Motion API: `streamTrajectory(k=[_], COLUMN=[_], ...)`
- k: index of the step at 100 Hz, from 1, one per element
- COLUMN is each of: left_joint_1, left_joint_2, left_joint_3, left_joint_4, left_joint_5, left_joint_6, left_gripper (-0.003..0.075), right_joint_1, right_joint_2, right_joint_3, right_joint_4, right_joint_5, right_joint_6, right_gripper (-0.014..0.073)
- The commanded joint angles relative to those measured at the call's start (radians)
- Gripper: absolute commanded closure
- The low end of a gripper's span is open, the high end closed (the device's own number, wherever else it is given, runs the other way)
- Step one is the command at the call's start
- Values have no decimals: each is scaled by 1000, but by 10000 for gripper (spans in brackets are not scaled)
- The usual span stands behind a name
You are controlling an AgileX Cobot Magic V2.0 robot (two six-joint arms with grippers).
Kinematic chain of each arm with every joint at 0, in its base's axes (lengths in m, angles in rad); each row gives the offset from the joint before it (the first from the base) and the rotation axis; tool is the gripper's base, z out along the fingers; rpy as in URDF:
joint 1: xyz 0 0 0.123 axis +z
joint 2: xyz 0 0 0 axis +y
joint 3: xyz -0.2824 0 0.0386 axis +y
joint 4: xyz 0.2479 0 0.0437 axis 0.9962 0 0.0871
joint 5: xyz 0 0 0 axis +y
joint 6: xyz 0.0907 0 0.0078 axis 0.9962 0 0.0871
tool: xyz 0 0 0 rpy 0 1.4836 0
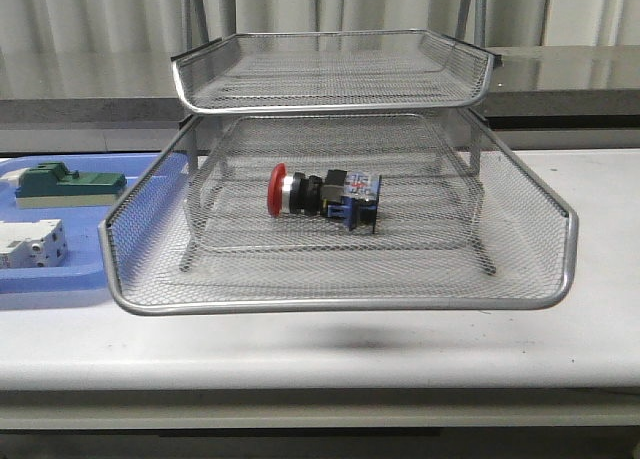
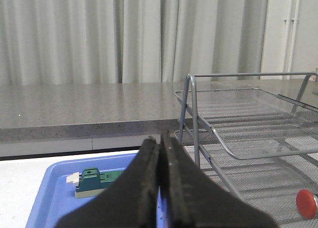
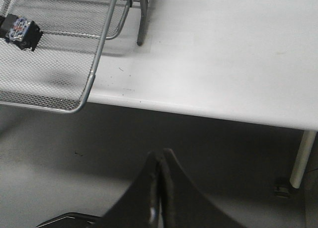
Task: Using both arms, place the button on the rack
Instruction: 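Open the left gripper and raise it away from the button, then bring the right gripper to the front edge of the extended mesh tray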
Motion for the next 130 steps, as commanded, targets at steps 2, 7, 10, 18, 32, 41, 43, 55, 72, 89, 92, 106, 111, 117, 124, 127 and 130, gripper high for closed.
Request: streamTrajectory(k=[2, 7, 10, 18, 32, 41, 43, 55, 72, 89, 92, 106, 111, 117, 124, 127, 130], left_joint_1=[7, 7, 7, 7, 7, 7, 7, 7, 7, 7, 7, 7, 7, 7, 7, 7, 7], left_joint_2=[10, 10, 10, 10, 10, 10, 10, 10, 10, 10, 10, 10, 10, 10, 10, 10, 10], left_joint_3=[-27, -27, -27, -27, -27, -27, -27, -27, -27, -27, -27, -27, -27, -27, -27, -27, -27], left_joint_4=[-12, -12, -12, -12, -12, -12, -12, -12, -12, -12, -12, -12, -12, -12, -12, -12, -12], left_joint_5=[-74, -74, -74, -74, -74, -74, -74, -74, -74, -74, -74, -74, -74, -74, -74, -74, -74], left_joint_6=[-6, -6, -6, -6, -6, -6, -6, -6, -6, -6, -6, -6, -6, -6, -6, -6, -6], left_gripper=[740, 740, 740, 740, 740, 740, 740, 740, 740, 740, 740, 740, 740, 740, 740, 740, 740], right_joint_1=[-5, -5, -5, -5, -5, -5, -5, -5, -5, -5, -4, 28, 56, 103, 165, 192, 219], right_joint_2=[6, 6, 6, 6, 6, 6, 8, 29, 134, 270, 293, 406, 442, 485, 529, 545, 562], right_joint_3=[-23, -23, -23, -23, -23, -23, -23, -23, -23, -23, -23, -23, -23, -23, -23, -23, -23], right_joint_4=[3, 3, 3, 3, 4, 19, 24, 75, 231, 458, 488, 562, 562, 562, 562, 562, 562], right_joint_5=[-57, -67, -77, -90, -96, -107, -109, -124, -122, -129, -129, -142, -157, -178, -210, -228, -244], right_joint_6=[1, 1, 1, 1, 1, 1, 1, 0, -178, -442, -484, -659, -703, -750, -799, -816, -834], right_gripper=[664, 664, 664, 664, 664, 664, 664, 664, 663, 663, 663, 654, 654, 654, 654, 654, 654])
